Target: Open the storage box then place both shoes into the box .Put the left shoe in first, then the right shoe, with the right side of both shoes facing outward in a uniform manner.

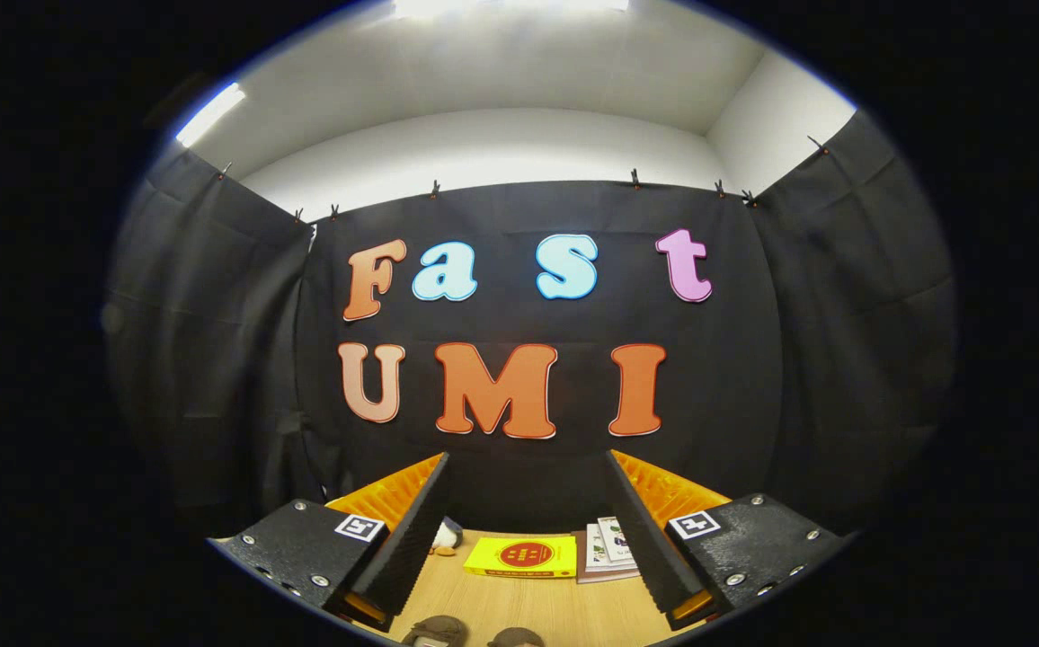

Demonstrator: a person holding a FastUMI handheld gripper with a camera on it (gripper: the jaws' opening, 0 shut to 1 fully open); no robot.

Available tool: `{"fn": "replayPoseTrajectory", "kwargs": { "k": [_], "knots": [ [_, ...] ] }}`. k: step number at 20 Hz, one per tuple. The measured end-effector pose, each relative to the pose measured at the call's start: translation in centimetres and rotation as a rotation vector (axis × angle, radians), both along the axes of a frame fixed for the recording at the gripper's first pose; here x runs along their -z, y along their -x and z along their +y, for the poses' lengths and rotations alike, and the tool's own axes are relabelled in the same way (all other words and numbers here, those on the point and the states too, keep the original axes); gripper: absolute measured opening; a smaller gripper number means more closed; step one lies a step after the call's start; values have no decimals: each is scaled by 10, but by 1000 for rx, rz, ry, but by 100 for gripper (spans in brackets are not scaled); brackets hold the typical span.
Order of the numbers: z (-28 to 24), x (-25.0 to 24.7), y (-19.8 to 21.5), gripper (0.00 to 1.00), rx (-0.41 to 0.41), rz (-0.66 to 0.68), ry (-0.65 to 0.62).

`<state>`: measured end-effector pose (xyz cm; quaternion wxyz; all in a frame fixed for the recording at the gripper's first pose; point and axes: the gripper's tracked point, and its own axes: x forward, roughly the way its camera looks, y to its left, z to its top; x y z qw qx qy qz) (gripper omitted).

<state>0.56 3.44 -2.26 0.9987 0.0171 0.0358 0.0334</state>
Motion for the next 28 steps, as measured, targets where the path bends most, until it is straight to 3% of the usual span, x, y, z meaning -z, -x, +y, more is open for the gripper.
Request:
{"fn": "replayPoseTrajectory", "kwargs": {
  "k": [8,17,23,28],
  "knots": [
    [38,50,0,99,-93,131,-52],
    [109,146,17,99,-240,372,-93],
    [194,235,59,98,-437,649,-169],
    [254,294,102,98,-559,932,-308]
  ]
}}
